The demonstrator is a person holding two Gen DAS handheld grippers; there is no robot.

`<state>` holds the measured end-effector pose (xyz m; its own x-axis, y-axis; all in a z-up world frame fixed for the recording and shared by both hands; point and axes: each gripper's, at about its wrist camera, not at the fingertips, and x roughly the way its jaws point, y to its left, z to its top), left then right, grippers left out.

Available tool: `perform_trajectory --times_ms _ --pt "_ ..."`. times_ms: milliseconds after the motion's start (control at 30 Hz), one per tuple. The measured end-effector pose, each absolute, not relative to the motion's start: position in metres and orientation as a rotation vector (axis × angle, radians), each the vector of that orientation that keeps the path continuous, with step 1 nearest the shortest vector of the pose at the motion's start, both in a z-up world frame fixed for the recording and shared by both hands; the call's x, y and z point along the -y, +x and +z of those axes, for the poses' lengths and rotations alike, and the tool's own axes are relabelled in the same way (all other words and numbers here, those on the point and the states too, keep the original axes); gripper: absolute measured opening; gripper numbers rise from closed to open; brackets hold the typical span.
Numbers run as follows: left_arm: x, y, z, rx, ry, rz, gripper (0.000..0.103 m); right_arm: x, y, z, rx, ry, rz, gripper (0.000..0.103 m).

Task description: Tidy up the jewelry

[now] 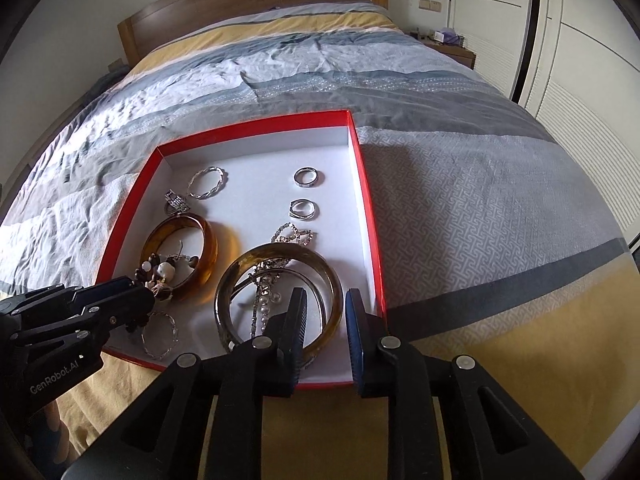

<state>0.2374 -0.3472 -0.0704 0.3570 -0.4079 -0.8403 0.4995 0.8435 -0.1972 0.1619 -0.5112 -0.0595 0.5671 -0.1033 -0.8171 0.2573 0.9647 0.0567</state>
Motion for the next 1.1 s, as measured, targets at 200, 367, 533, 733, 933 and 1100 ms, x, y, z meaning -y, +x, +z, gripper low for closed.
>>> perform_trajectory --times_ms 200,367,533,733,933,1100 --pt "0.339 0.219 -0.049 -1.035 0.102 -0.595 0.031 0.513 0.140 -0.036 -0.918 0.187 -0.235 0.029" --pt "0.321 0.193 -0.024 -0.987 0.080 -0.600 0.032 0.507 0.112 -0.012 -0.897 0.213 -0.240 0.032" --pt "0.298 0.156 0.003 -0.897 0.125 -0.597 0.032 0.486 0.080 0.010 -0.872 0.227 -0.220 0.036" --pt "0.260 0.118 0.028 -0.877 0.156 -0.607 0.032 0.446 0.045 0.036 -0.836 0.217 -0.177 0.039" --pt "0.212 0.080 0.053 -0.830 0.178 -0.561 0.032 0.404 0.019 0.061 -0.794 0.209 -0.121 0.043" --pt "0.166 0.054 0.068 -0.821 0.146 -0.504 0.032 0.367 0.000 0.071 -0.778 0.192 -0.070 0.044"
